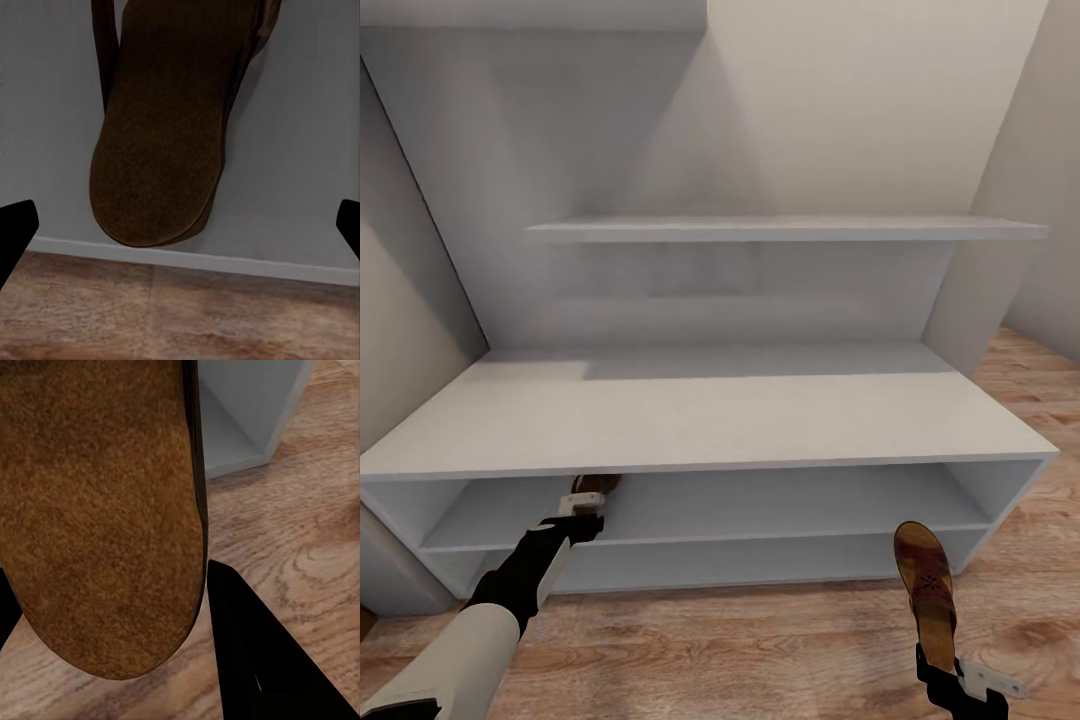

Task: Pick up the two gym shoes and the two sandals from the corridor floor and place them onto the hallstand (shoe rack) in the corridor, making sure they are on the rack and not on the floor. Arrange them so the two gym shoes are next to each other and the two sandals are next to each other.

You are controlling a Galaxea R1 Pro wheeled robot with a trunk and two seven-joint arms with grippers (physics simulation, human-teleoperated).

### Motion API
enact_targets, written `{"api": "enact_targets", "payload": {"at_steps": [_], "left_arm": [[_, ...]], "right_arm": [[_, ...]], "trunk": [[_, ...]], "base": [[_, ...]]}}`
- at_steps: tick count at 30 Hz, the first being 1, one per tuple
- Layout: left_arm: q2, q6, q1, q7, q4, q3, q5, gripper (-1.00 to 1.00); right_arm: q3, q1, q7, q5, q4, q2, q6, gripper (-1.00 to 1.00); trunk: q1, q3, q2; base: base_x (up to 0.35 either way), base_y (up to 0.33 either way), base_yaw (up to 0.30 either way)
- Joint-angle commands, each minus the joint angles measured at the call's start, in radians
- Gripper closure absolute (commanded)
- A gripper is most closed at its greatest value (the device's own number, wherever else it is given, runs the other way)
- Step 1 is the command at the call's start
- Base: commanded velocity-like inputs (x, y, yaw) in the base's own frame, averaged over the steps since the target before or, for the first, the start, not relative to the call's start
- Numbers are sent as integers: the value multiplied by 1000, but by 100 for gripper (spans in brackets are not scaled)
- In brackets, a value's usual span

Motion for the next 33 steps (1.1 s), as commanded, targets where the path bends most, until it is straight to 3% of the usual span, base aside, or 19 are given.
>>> {"api": "enact_targets", "payload": {"at_steps": [1, 12, 33], "left_arm": [[-1, 3, 1, 1, -2, 2, -3, -100], [1, 0, 5, 1, -2, 2, -2, -100], [1, -16, 15, -9, -2, 2, 1, -100]], "right_arm": [[5, -1, 3, -12, 1, 0, -3, 100], [5, -1, 3, -12, 1, 0, -3, 100], [5, -1, 3, -12, 1, 0, -3, 100]], "trunk": [[0, -1, 0], [0, -1, 0], [0, -1, 0]], "base": [[0, 0, 0], [-43, 12, 0], [-316, 18, 0]]}}
